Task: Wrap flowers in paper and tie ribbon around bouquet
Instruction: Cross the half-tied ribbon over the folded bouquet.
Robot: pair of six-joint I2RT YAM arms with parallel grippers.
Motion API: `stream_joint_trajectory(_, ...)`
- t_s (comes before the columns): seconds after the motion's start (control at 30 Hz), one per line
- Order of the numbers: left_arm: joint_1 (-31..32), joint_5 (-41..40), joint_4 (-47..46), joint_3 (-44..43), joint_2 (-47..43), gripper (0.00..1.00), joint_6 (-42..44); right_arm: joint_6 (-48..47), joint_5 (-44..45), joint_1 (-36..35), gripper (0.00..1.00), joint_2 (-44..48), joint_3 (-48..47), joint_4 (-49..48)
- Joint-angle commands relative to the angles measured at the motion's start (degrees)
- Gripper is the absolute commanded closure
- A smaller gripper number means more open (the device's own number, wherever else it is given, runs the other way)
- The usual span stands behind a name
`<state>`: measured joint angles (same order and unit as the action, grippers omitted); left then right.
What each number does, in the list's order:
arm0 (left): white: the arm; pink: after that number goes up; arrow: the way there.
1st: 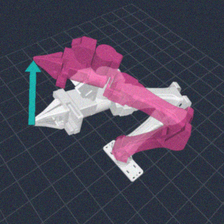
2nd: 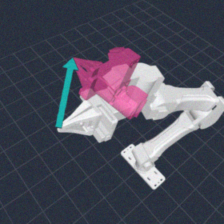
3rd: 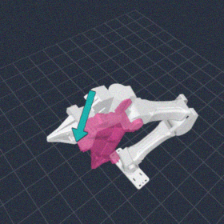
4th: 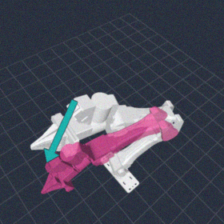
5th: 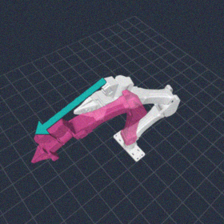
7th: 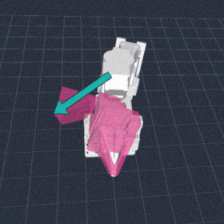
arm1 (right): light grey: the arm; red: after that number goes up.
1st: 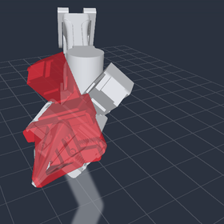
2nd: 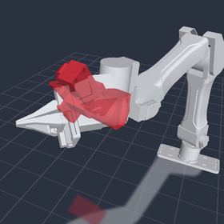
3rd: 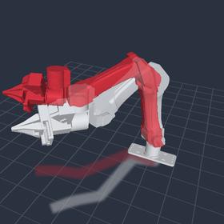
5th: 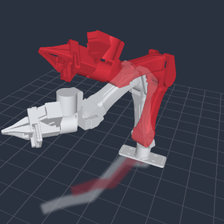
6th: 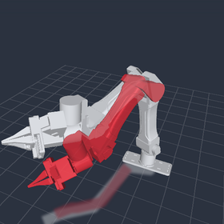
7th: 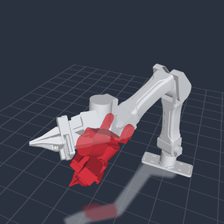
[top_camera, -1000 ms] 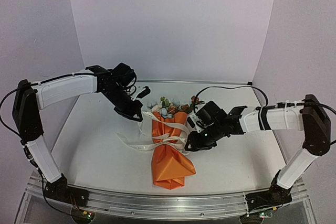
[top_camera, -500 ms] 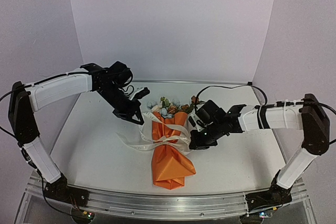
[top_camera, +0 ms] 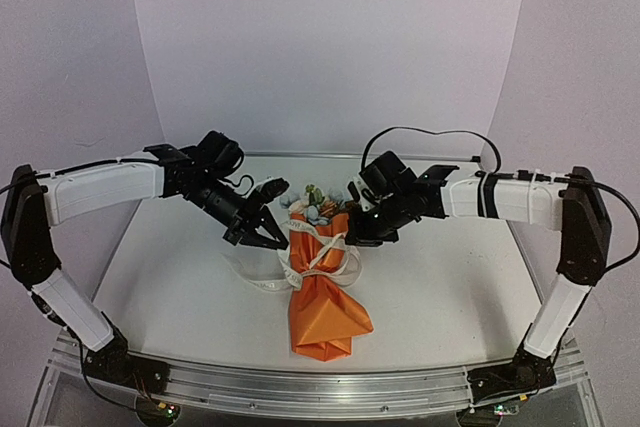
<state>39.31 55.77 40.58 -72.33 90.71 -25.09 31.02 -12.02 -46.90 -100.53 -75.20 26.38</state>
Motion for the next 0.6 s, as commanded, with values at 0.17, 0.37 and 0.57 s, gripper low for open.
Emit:
stream_joint_trajectory(0.17,4.6,7.65,-30.15,4.83,-2.83,0.96,-23.23,-0.02,-6.07,2.36,1.0,-7.52,-9.24,1.55)
stream_joint_trajectory(0.37,6.74,2.21,-49.46,10.63,-1.24,0.97,-38.97,0.53,-7.75,3.03,1.0,-8.56,-10.35,1.56)
stream_joint_trajectory(0.57,6.68,-8.48,-62.47,15.53,-0.82,1.0,-53.23,0.4,-8.23,3.29,1.0,-8.16,-10.46,1.56)
